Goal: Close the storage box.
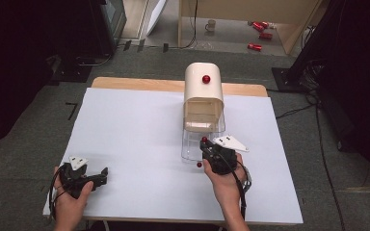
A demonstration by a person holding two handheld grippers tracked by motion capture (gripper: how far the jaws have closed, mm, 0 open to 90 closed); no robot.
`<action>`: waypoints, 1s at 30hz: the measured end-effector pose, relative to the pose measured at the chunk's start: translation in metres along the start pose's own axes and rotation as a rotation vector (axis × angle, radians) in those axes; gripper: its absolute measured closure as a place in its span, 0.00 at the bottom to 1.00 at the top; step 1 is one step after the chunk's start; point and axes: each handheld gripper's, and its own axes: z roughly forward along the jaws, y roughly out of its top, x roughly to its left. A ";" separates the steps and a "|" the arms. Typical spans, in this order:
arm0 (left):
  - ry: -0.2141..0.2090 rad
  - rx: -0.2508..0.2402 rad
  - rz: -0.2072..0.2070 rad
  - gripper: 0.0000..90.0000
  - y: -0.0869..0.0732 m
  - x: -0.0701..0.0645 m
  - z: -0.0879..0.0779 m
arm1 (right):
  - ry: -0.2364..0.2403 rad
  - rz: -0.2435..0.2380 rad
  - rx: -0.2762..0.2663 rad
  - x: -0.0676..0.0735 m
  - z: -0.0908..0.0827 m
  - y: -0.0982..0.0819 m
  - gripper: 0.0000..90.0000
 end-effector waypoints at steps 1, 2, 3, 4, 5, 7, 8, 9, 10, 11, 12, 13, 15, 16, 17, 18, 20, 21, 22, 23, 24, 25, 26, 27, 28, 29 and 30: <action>0.000 0.000 0.000 0.00 0.000 0.000 0.000 | -0.002 0.002 0.000 -0.001 0.003 0.003 0.87; 0.000 -0.001 -0.001 0.00 0.000 0.000 0.000 | -0.002 0.002 0.000 -0.001 0.003 0.003 0.87; 0.000 -0.001 -0.002 0.00 0.000 0.000 0.000 | -0.002 0.004 0.000 -0.002 0.004 0.004 0.87; 0.000 -0.001 -0.002 0.00 0.000 0.000 0.000 | -0.002 0.009 0.001 -0.002 0.006 0.005 0.87; 0.000 -0.001 -0.001 0.00 0.000 0.000 0.000 | -0.002 0.012 0.005 -0.003 0.009 0.007 0.87; 0.000 -0.001 -0.002 0.00 0.000 0.000 0.000 | -0.001 0.010 0.004 -0.003 0.012 0.009 0.87; 0.000 -0.002 -0.002 0.00 0.000 0.000 0.000 | -0.002 0.010 0.006 -0.003 0.014 0.011 0.87; 0.000 -0.002 -0.002 0.00 0.000 0.000 0.000 | -0.002 0.010 0.006 -0.003 0.014 0.011 0.87; 0.000 -0.001 -0.001 0.00 0.000 0.000 0.000 | -0.002 0.005 0.006 -0.003 0.016 0.012 0.87; 0.000 0.000 0.000 0.00 0.000 0.000 0.000 | -0.004 0.007 0.009 -0.003 0.019 0.014 0.87; 0.000 -0.001 -0.002 0.00 0.000 0.000 0.000 | -0.004 0.007 0.009 -0.003 0.019 0.014 0.87; 0.000 -0.002 -0.002 0.00 0.000 0.000 0.000 | -0.008 0.006 0.009 -0.004 0.022 0.016 0.87; 0.000 -0.002 -0.002 0.00 0.000 0.000 0.000 | -0.011 0.006 0.008 -0.005 0.023 0.017 0.87; 0.000 -0.002 -0.003 0.00 0.000 0.000 0.000 | -0.011 0.012 0.008 -0.005 0.025 0.018 0.87; 0.000 -0.002 -0.002 0.00 0.000 0.000 0.000 | -0.011 0.016 0.009 -0.007 0.028 0.020 0.87; 0.000 -0.002 -0.001 0.00 0.000 0.000 0.000 | -0.012 0.021 0.008 -0.008 0.029 0.021 0.88; 0.001 -0.002 -0.001 0.00 0.000 0.000 0.000 | -0.015 0.020 0.010 -0.010 0.032 0.023 0.88; 0.001 -0.002 -0.001 0.00 0.000 0.000 0.000 | -0.017 0.020 0.013 -0.011 0.034 0.024 0.88; 0.001 -0.002 -0.001 0.00 0.000 0.000 0.000 | -0.017 0.020 0.013 -0.011 0.034 0.024 0.88; 0.001 -0.002 -0.001 0.00 0.000 0.000 0.000 | -0.021 0.019 0.014 -0.013 0.037 0.027 0.88; 0.001 -0.002 -0.001 0.00 0.000 0.000 0.000 | -0.022 0.020 0.013 -0.014 0.038 0.028 0.88; 0.000 -0.002 -0.002 0.00 0.000 0.000 0.000 | -0.021 0.021 0.013 -0.015 0.040 0.029 0.88; 0.000 -0.002 -0.002 0.00 0.000 0.000 0.000 | -0.021 0.021 0.013 -0.016 0.042 0.029 0.88; 0.000 -0.002 -0.002 0.00 0.000 0.000 0.000 | -0.023 0.021 0.011 -0.016 0.043 0.030 0.88; 0.000 -0.002 -0.002 0.00 0.000 0.000 0.000 | -0.022 0.022 0.015 -0.017 0.045 0.031 0.88; 0.000 -0.002 -0.002 0.00 0.000 0.000 0.000 | -0.022 0.022 0.015 -0.017 0.045 0.031 0.88; 0.000 -0.002 -0.002 0.00 0.000 0.000 0.000 | -0.024 0.025 0.014 -0.017 0.047 0.032 0.88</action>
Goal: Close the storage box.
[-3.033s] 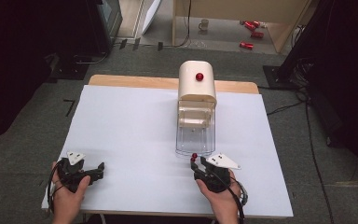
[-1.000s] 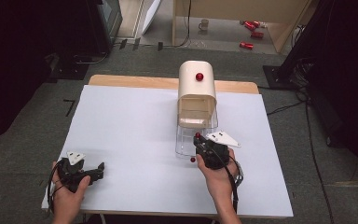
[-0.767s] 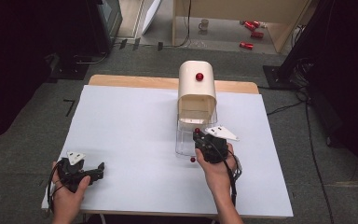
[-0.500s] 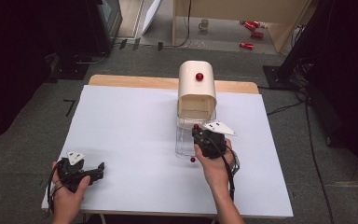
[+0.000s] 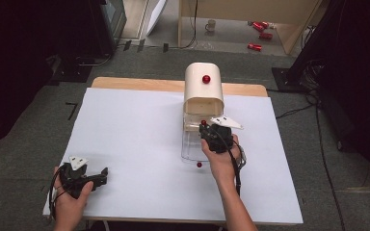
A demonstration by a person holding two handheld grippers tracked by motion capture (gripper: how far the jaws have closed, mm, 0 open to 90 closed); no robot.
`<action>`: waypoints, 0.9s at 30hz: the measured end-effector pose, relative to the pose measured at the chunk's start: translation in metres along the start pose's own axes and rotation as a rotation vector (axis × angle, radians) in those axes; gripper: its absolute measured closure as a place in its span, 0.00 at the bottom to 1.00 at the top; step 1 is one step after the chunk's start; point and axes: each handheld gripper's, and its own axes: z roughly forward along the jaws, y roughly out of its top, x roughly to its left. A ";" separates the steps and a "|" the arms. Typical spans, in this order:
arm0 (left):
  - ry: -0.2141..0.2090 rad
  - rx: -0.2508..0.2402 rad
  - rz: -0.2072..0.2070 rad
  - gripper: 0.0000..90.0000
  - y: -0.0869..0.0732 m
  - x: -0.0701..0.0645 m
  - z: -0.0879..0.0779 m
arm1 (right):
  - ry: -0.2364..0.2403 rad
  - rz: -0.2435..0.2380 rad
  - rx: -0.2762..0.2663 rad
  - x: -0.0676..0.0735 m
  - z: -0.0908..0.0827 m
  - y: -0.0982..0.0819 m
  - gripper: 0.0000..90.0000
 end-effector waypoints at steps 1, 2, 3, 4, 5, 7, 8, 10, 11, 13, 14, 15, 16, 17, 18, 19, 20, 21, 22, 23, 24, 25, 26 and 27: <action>0.000 0.000 0.000 0.00 0.000 0.000 0.000 | -0.003 0.002 -0.001 -0.001 0.004 0.002 0.88; 0.000 0.000 0.000 0.00 0.000 0.000 0.000 | -0.006 0.003 0.000 -0.001 0.006 0.002 0.88; 0.000 0.000 0.000 0.00 0.000 0.000 0.000 | -0.006 0.003 0.000 -0.002 0.007 0.003 0.87; 0.000 0.000 0.000 0.00 0.000 0.000 0.000 | -0.006 0.006 0.000 -0.003 0.009 0.004 0.87; 0.000 0.001 0.000 0.00 0.000 0.000 0.000 | -0.007 0.010 -0.002 -0.004 0.010 0.005 0.87; -0.001 0.001 0.001 0.00 0.000 0.000 0.000 | -0.008 0.012 -0.003 -0.005 0.013 0.007 0.87; -0.001 0.001 0.001 0.00 0.000 0.000 0.000 | -0.008 0.012 -0.003 -0.005 0.013 0.007 0.87; -0.001 0.001 0.001 0.00 0.000 0.000 0.000 | -0.005 0.013 0.002 -0.007 0.015 0.009 0.87; 0.000 0.002 0.001 0.00 0.000 0.000 0.000 | -0.002 0.011 0.003 -0.007 0.016 0.010 0.87; 0.000 0.001 0.001 0.00 0.000 0.000 0.000 | -0.002 0.011 0.003 -0.007 0.016 0.010 0.87; -0.001 0.001 0.002 0.00 0.000 0.000 0.000 | 0.003 0.015 0.005 -0.007 0.016 0.009 0.85; -0.001 0.001 0.002 0.00 0.000 0.000 0.000 | 0.009 0.012 0.003 -0.007 0.015 0.009 0.82; -0.001 0.001 0.002 0.00 0.000 0.000 0.000 | 0.009 0.012 0.003 -0.007 0.015 0.009 0.82; -0.001 0.001 0.002 0.00 0.000 0.000 0.000 | 0.017 0.012 0.006 -0.008 0.015 0.007 0.78; -0.001 0.001 0.001 0.00 0.000 0.000 0.000 | 0.026 0.021 0.007 -0.008 0.014 0.005 0.75; -0.001 0.001 0.002 0.00 0.000 0.000 0.000 | 0.038 0.020 0.006 -0.009 0.014 0.004 0.69; -0.001 0.001 0.002 0.00 0.000 0.000 0.000 | 0.049 0.019 0.012 -0.009 0.013 0.002 0.64; 0.000 0.001 0.002 0.00 0.000 0.000 0.000 | 0.053 0.020 0.021 -0.009 0.013 0.000 0.58; 0.000 0.001 0.001 0.00 0.000 0.000 0.000 | 0.051 0.017 0.023 -0.008 0.012 -0.001 0.48; -0.001 0.001 0.001 0.00 0.000 0.000 0.000 | 0.039 0.019 0.030 -0.008 0.011 -0.003 0.37; -0.001 0.001 0.001 0.00 0.000 0.000 0.000 | 0.039 0.019 0.030 -0.008 0.011 -0.003 0.37; -0.001 0.001 0.001 0.00 0.000 0.000 0.000 | 0.029 0.024 0.037 -0.008 0.010 -0.005 0.25; -0.001 0.002 0.001 0.00 0.000 0.000 0.000 | 0.020 0.028 0.048 -0.007 0.009 -0.006 0.14; -0.001 0.002 0.001 0.00 0.000 0.000 0.000 | 0.010 0.027 0.054 -0.007 0.009 -0.008 0.09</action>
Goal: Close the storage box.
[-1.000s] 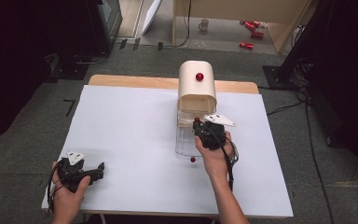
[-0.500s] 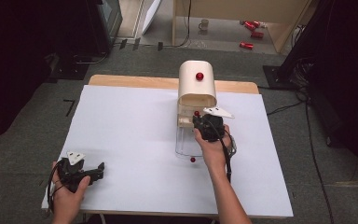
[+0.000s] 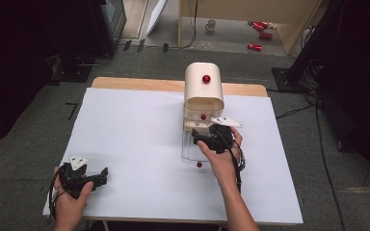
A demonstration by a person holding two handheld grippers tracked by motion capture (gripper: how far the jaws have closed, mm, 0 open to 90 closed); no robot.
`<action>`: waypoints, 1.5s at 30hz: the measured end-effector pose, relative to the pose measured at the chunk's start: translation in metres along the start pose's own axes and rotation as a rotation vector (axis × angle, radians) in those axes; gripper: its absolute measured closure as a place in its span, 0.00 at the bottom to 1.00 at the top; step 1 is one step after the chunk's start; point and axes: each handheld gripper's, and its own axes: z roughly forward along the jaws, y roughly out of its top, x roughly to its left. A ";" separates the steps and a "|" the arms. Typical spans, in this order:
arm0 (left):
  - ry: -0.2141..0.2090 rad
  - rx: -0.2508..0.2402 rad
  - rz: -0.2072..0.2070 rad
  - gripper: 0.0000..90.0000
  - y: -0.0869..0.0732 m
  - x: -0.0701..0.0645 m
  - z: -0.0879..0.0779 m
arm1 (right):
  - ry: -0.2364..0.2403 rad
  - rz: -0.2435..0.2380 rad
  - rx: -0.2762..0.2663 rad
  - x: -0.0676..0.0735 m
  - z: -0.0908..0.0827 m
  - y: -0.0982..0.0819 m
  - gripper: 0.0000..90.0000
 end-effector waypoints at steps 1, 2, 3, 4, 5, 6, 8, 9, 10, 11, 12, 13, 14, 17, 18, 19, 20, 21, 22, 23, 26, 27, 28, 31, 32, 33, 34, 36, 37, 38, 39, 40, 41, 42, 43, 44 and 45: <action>0.000 0.000 0.000 0.00 0.000 0.000 0.000 | -0.007 -0.002 0.003 0.000 -0.001 -0.002 0.05; 0.000 0.000 0.000 0.00 0.000 0.000 0.000 | -0.014 -0.002 0.015 0.001 -0.004 -0.006 0.00; 0.000 0.000 0.000 0.00 0.000 0.000 0.000 | -0.014 -0.002 0.015 0.001 -0.004 -0.006 0.00; 0.000 0.000 0.000 0.00 0.000 0.000 0.000 | -0.012 -0.004 0.013 0.001 -0.009 -0.011 0.00; 0.000 0.000 0.000 0.00 0.000 0.000 0.000 | -0.012 -0.009 0.012 0.002 -0.011 -0.014 0.00; 0.000 0.000 0.001 0.00 0.000 0.000 0.000 | -0.020 -0.013 0.017 0.003 -0.012 -0.016 0.00; 0.000 0.000 0.000 0.00 0.000 0.000 0.000 | -0.027 -0.018 0.023 0.003 -0.014 -0.018 0.00; 0.000 0.000 0.000 0.00 0.000 0.000 0.000 | -0.038 -0.022 0.025 0.004 -0.019 -0.023 0.00; 0.000 -0.001 0.000 0.00 0.000 0.000 0.000 | -0.041 -0.020 0.021 0.004 -0.021 -0.026 0.00; 0.000 -0.001 0.000 0.00 0.000 0.000 0.000 | -0.041 -0.020 0.021 0.004 -0.021 -0.026 0.00; 0.000 -0.001 0.000 0.00 0.000 0.000 0.000 | -0.045 -0.010 0.018 0.005 -0.026 -0.031 0.00; 0.000 -0.001 0.000 0.00 0.000 0.000 0.000 | -0.045 -0.010 0.018 0.005 -0.026 -0.031 0.00; 0.000 -0.001 0.000 0.00 0.000 0.000 0.000 | -0.057 -0.006 0.015 0.006 -0.029 -0.037 0.00; 0.000 -0.001 0.000 0.00 0.000 0.000 0.000 | -0.063 -0.005 0.016 0.006 -0.032 -0.044 0.00; 0.000 -0.001 0.000 0.00 0.000 0.000 0.000 | -0.064 -0.003 0.013 0.006 -0.033 -0.048 0.00; 0.000 -0.001 0.000 0.00 0.000 0.000 0.000 | -0.066 0.002 0.014 0.007 -0.034 -0.052 0.00; 0.000 -0.001 0.000 0.00 0.000 0.000 0.000 | -0.070 0.004 0.015 0.007 -0.036 -0.055 0.00; 0.000 -0.001 0.000 0.00 0.000 0.000 0.000 | -0.073 0.005 0.018 0.007 -0.037 -0.059 0.00; 0.000 -0.001 0.000 0.00 0.000 0.000 0.000 | -0.081 -0.003 0.023 0.007 -0.039 -0.067 0.00; 0.000 -0.001 0.000 0.00 0.000 0.000 0.000 | -0.081 -0.003 0.023 0.007 -0.039 -0.067 0.00; 0.000 -0.001 0.000 0.00 0.000 0.000 0.000 | -0.090 -0.001 0.028 0.006 -0.042 -0.077 0.00; 0.001 -0.001 0.000 0.00 0.000 0.000 0.000 | -0.096 0.003 0.026 0.005 -0.043 -0.080 0.00; 0.000 -0.001 0.001 0.00 0.000 0.000 0.000 | -0.099 0.012 0.027 0.004 -0.045 -0.086 0.00; 0.000 -0.001 0.000 0.00 0.000 0.000 0.000 | -0.101 0.018 0.033 0.003 -0.046 -0.092 0.00; 0.000 -0.001 0.000 0.00 0.000 0.000 0.000 | -0.101 0.025 0.042 0.002 -0.045 -0.097 0.00; 0.000 -0.001 0.000 0.00 0.000 0.000 0.000 | -0.101 0.025 0.042 0.002 -0.045 -0.097 0.00; 0.000 -0.001 0.000 0.00 0.000 0.000 0.000 | -0.099 0.032 0.052 0.001 -0.045 -0.102 0.00; 0.000 -0.001 0.000 0.00 0.000 0.000 0.000 | -0.095 0.034 0.057 0.002 -0.044 -0.105 0.00; 0.000 -0.001 0.000 0.00 0.000 0.000 0.000 | -0.093 0.041 0.068 0.004 -0.043 -0.110 0.00; 0.000 -0.001 0.000 0.00 0.000 0.000 0.000 | -0.091 0.043 0.073 0.005 -0.042 -0.113 0.00; 0.000 -0.001 0.001 0.00 0.000 0.000 0.000 | -0.093 0.041 0.079 0.006 -0.040 -0.115 0.00; 0.000 -0.001 0.001 0.00 0.000 0.000 0.000 | -0.093 0.041 0.079 0.006 -0.040 -0.115 0.00; 0.000 0.000 0.001 0.00 0.000 0.000 0.000 | -0.101 0.036 0.086 0.007 -0.039 -0.117 0.01; 0.000 0.000 0.001 0.00 0.000 0.000 0.000 | -0.138 0.033 0.092 0.010 -0.037 -0.120 0.12; 0.000 0.000 0.001 0.00 0.000 0.000 0.000 | -0.138 0.033 0.092 0.010 -0.037 -0.120 0.12; 0.000 0.000 0.001 0.00 0.000 0.000 0.000 | -0.152 0.041 0.095 0.011 -0.036 -0.121 0.15; 0.000 0.000 0.001 0.00 0.000 0.000 0.000 | -0.156 0.046 0.094 0.011 -0.035 -0.121 0.15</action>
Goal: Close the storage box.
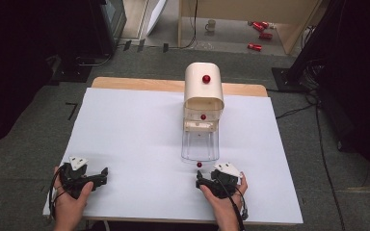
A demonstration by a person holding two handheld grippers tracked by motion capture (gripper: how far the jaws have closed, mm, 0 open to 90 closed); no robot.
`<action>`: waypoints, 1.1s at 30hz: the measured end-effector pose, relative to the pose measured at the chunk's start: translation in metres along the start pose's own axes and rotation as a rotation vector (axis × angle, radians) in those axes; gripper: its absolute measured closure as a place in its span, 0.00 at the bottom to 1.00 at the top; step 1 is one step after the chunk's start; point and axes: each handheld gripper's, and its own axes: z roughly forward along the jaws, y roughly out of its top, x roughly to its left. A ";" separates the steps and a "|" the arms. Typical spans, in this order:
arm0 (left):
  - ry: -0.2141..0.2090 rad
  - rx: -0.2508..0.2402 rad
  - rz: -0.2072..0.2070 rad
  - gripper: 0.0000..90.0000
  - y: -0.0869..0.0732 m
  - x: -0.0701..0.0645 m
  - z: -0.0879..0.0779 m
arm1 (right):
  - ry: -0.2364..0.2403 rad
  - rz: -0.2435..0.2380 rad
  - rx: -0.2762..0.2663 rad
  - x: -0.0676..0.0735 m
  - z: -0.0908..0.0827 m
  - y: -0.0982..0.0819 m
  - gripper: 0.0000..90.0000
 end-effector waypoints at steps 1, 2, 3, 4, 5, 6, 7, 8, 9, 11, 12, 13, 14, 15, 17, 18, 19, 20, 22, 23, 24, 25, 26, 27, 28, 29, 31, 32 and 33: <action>0.000 0.001 0.000 0.00 0.000 0.000 0.000 | 0.005 0.000 0.001 0.000 0.001 0.000 0.19; 0.000 0.001 0.000 0.00 0.000 0.000 0.000 | 0.012 -0.011 -0.007 0.003 0.002 -0.001 0.34; -0.001 0.001 0.000 0.00 0.000 0.000 0.000 | 0.007 -0.010 -0.010 0.005 0.002 -0.002 0.41; -0.001 0.001 0.000 0.00 0.000 0.000 0.000 | 0.007 -0.010 -0.010 0.005 0.002 -0.002 0.41; -0.001 0.001 0.000 0.00 0.000 0.000 0.000 | 0.023 -0.018 -0.017 0.007 0.002 -0.003 0.53; -0.001 0.001 0.000 0.00 0.000 0.000 0.000 | 0.036 -0.020 -0.020 0.009 0.003 -0.003 0.57; -0.001 0.001 0.001 0.00 0.000 0.000 0.000 | 0.048 -0.021 -0.021 0.010 0.003 -0.002 0.61; -0.001 0.001 0.001 0.00 0.000 0.000 0.000 | 0.048 -0.021 -0.021 0.010 0.003 -0.002 0.61; -0.001 0.001 0.001 0.00 0.000 0.000 0.000 | 0.071 -0.020 -0.027 0.012 0.004 -0.001 0.67; -0.001 0.000 0.000 0.00 0.000 0.000 0.000 | 0.076 -0.018 -0.030 0.014 0.005 -0.001 0.69; -0.001 0.000 0.000 0.00 0.000 0.000 0.000 | 0.085 -0.019 -0.031 0.016 0.006 0.000 0.73; -0.001 0.000 0.000 0.00 0.000 0.000 0.000 | 0.085 -0.019 -0.031 0.016 0.006 0.000 0.73; -0.001 0.000 0.001 0.00 0.000 0.000 0.000 | 0.088 -0.019 -0.035 0.016 0.007 0.001 0.75; -0.001 0.000 0.000 0.00 0.000 0.000 0.000 | 0.098 -0.014 -0.033 0.016 0.008 0.003 0.77; -0.001 0.000 0.001 0.00 0.000 0.000 0.000 | 0.113 -0.012 -0.029 0.016 0.009 0.004 0.81; -0.001 0.000 0.000 0.00 0.000 0.000 0.000 | 0.113 -0.012 -0.029 0.016 0.009 0.004 0.81; -0.001 0.001 0.001 0.00 0.000 0.000 0.000 | 0.119 -0.014 -0.032 0.015 0.009 0.005 0.85; -0.001 0.001 0.001 0.00 0.000 0.000 0.000 | 0.116 -0.011 -0.033 0.015 0.009 0.005 0.86; 0.000 0.000 0.000 0.00 0.000 0.000 0.000 | 0.119 -0.006 -0.032 0.014 0.008 0.006 0.87; -0.001 0.000 0.000 0.00 0.000 0.000 0.000 | 0.122 -0.004 -0.036 0.013 0.008 0.007 0.87; -0.001 0.000 0.001 0.00 0.000 0.000 0.000 | 0.123 -0.003 -0.037 0.012 0.007 0.008 0.87; -0.001 0.000 0.001 0.00 0.000 0.000 0.000 | 0.125 -0.002 -0.042 0.011 0.006 0.009 0.87; -0.001 0.000 0.001 0.00 0.000 0.000 0.000 | 0.128 -0.004 -0.046 0.010 0.005 0.010 0.88; -0.001 0.000 0.000 0.00 0.000 0.000 0.000 | 0.128 -0.004 -0.050 0.010 0.004 0.012 0.88; -0.001 0.000 0.001 0.00 0.000 0.000 0.000 | 0.127 -0.010 -0.054 0.010 0.003 0.013 0.88; -0.001 0.000 0.001 0.00 0.000 0.000 0.000 | 0.124 -0.010 -0.056 0.011 0.002 0.015 0.88; -0.001 0.000 0.000 0.00 0.000 0.000 0.000 | 0.124 -0.012 -0.060 0.011 0.002 0.017 0.88; -0.001 0.000 0.000 0.00 0.000 0.000 0.000 | 0.123 -0.013 -0.064 0.012 0.002 0.019 0.88; -0.001 -0.001 0.000 0.00 0.000 0.000 0.000 | 0.121 -0.016 -0.067 0.012 0.002 0.021 0.88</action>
